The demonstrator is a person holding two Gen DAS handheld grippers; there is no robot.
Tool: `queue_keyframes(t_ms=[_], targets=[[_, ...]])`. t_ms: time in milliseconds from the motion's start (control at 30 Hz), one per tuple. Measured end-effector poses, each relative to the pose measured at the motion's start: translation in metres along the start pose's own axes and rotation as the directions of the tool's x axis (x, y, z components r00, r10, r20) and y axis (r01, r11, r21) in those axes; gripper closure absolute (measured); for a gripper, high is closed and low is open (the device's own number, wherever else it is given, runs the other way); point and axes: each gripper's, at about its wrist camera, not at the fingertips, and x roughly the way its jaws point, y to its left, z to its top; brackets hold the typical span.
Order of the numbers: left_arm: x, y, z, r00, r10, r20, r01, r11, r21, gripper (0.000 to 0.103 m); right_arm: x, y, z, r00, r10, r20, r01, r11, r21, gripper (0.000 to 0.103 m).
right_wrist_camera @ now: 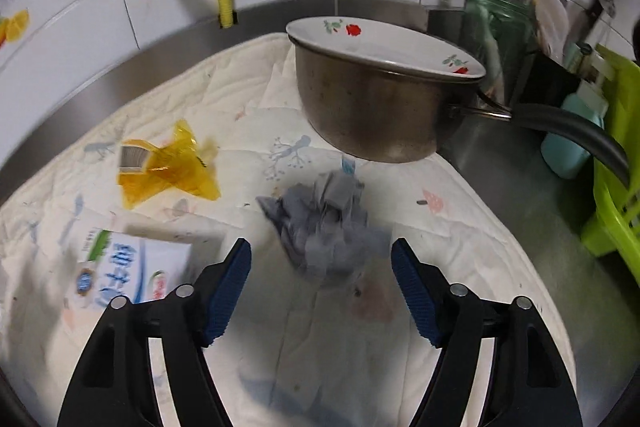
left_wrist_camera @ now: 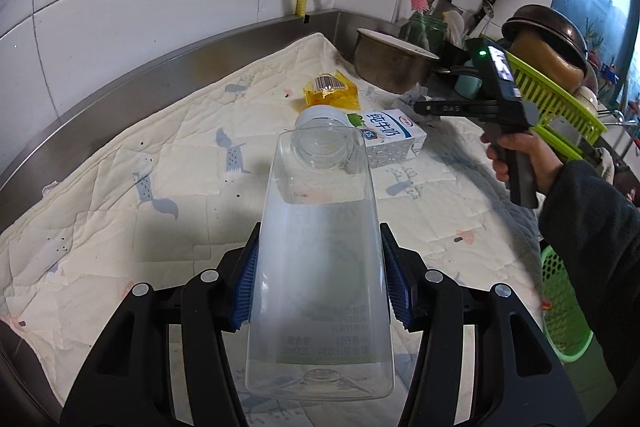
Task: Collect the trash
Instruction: 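Lift the bottle with the left tool while the right tool grasps the crumpled grey paper, then drop the paper into the basket with the right tool while the left tool brings the bottle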
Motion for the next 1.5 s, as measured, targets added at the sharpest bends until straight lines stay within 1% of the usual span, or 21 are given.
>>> queue_keyframes(t_ms=[67, 100, 133, 167, 200, 300, 400, 533, 600, 733, 800, 900, 1067, 1100, 1133, 1267, 1333, 1400, 1433, 1467, 1500], targets=[[0.000, -0.001, -0.001, 1.000, 0.000, -0.001, 0.000, 1.000, 0.001, 0.049, 0.007, 0.000, 0.000, 1.000, -0.009, -0.006, 0.009, 1.000, -0.001, 0.033], [0.001, -0.002, -0.001, 1.000, 0.000, -0.003, 0.000, 1.000, 0.001, 0.049, 0.012, -0.001, 0.000, 1.000, -0.005, -0.020, 0.005, 1.000, 0.001, 0.035], [0.001, -0.003, -0.002, 1.000, 0.001, -0.005, -0.001, 1.000, 0.003, 0.049, 0.015, -0.002, -0.001, 1.000, 0.000, -0.026, 0.000, 1.000, 0.001, 0.044], [0.001, -0.003, -0.002, 1.000, 0.003, -0.006, -0.003, 1.000, 0.004, 0.049, 0.018, -0.001, -0.002, 0.999, -0.010, -0.034, 0.010, 1.000, -0.007, 0.048], [0.001, -0.003, -0.002, 1.000, 0.006, -0.008, -0.006, 1.000, 0.004, 0.049, 0.021, -0.001, -0.003, 0.999, -0.011, -0.040, 0.011, 1.000, -0.007, 0.055], [0.001, -0.003, -0.002, 1.000, 0.010, -0.008, -0.010, 1.000, -0.001, 0.049, 0.016, 0.000, -0.008, 1.000, -0.005, -0.014, 0.005, 1.000, -0.001, 0.063], [-0.001, -0.004, -0.002, 1.000, 0.016, -0.009, -0.016, 1.000, -0.001, 0.049, 0.005, 0.000, -0.012, 1.000, 0.024, 0.005, -0.024, 0.999, 0.024, 0.066], [-0.008, -0.007, -0.002, 1.000, 0.013, 0.000, -0.013, 1.000, 0.000, 0.050, -0.020, 0.001, -0.021, 0.998, 0.050, 0.023, -0.051, 0.998, 0.047, 0.071], [-0.014, -0.010, -0.003, 1.000, 0.008, 0.004, -0.008, 1.000, 0.002, 0.050, -0.041, 0.003, -0.030, 0.997, 0.061, 0.047, -0.064, 0.996, 0.055, 0.072], [-0.029, -0.021, -0.005, 1.000, -0.011, 0.018, 0.011, 1.000, 0.016, 0.050, -0.083, 0.002, -0.053, 0.994, 0.091, 0.066, -0.097, 0.991, 0.095, 0.072], [-0.038, -0.030, -0.008, 0.999, -0.028, 0.029, 0.027, 0.999, 0.030, 0.050, -0.112, 0.002, -0.073, 0.991, 0.106, 0.084, -0.114, 0.988, 0.102, 0.072], [-0.049, -0.045, -0.012, 0.998, -0.059, 0.032, 0.057, 0.997, 0.053, 0.050, -0.150, 0.000, -0.104, 0.989, 0.105, 0.101, -0.117, 0.986, 0.116, 0.072], [-0.065, -0.081, -0.019, 0.992, -0.121, 0.035, 0.117, 0.988, 0.105, 0.050, -0.222, -0.014, -0.174, 0.993, 0.046, 0.112, -0.063, 0.986, 0.152, 0.072], [-0.068, -0.088, -0.020, 0.991, -0.132, 0.035, 0.127, 0.985, 0.117, 0.050, -0.230, -0.018, -0.184, 0.994, 0.031, 0.108, -0.048, 0.986, 0.162, 0.072], [-0.071, -0.096, -0.022, 0.989, -0.143, 0.034, 0.137, 0.982, 0.129, 0.050, -0.244, -0.026, -0.203, 0.995, 0.002, 0.099, -0.020, 0.983, 0.183, 0.072], [-0.077, -0.130, -0.031, 0.981, -0.192, 0.018, 0.186, 0.967, 0.176, 0.050, -0.270, -0.056, -0.257, 0.994, -0.102, 0.050, 0.088, 0.968, 0.234, 0.070], [-0.078, -0.147, -0.035, 0.976, -0.216, 0.008, 0.210, 0.958, 0.195, 0.049, -0.278, -0.076, -0.283, 0.993, -0.115, 0.013, 0.106, 0.953, 0.284, 0.070], [-0.079, -0.167, -0.040, 0.970, -0.242, -0.006, 0.238, 0.946, 0.218, 0.049, -0.284, -0.092, -0.308, 0.987, -0.162, -0.017, 0.159, 0.933, 0.322, 0.070], [-0.079, -0.179, -0.044, 0.966, -0.258, -0.018, 0.255, 0.938, 0.234, 0.050, -0.285, -0.100, -0.319, 0.986, -0.162, -0.035, 0.164, 0.926, 0.340, 0.069], [-0.077, -0.190, -0.046, 0.963, -0.269, -0.026, 0.267, 0.932, 0.245, 0.049, -0.286, -0.107, -0.331, 0.985, -0.167, -0.048, 0.173, 0.917, 0.360, 0.068], [-0.076, -0.200, -0.048, 0.960, -0.277, -0.036, 0.277, 0.927, 0.254, 0.049, -0.288, -0.113, -0.342, 0.982, -0.179, -0.059, 0.188, 0.907, 0.377, 0.063]])
